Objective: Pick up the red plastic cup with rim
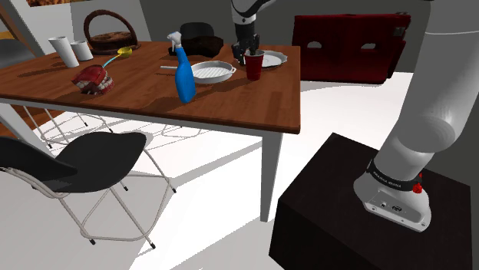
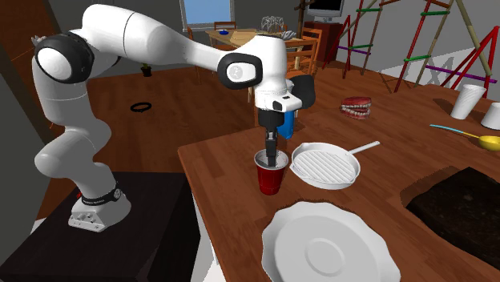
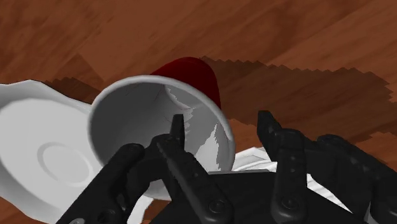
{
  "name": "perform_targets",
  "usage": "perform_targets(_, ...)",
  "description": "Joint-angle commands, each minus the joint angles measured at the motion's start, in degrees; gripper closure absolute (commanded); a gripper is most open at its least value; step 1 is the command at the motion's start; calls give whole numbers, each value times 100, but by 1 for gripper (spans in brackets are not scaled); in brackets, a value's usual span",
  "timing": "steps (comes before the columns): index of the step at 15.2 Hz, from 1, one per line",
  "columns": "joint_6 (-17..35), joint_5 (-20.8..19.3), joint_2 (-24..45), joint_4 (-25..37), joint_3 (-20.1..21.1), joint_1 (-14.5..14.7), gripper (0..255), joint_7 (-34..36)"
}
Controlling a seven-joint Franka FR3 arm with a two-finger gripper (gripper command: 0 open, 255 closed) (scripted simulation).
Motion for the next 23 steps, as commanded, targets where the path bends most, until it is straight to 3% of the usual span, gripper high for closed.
perform_targets(1,13,-1,-1,-12,-1,-1,255,1)
perform_targets(9,20,-1,-7,-26,1,0,255,5)
perform_targets(23,-1037,50,-19,1032,14,22,255,-163)
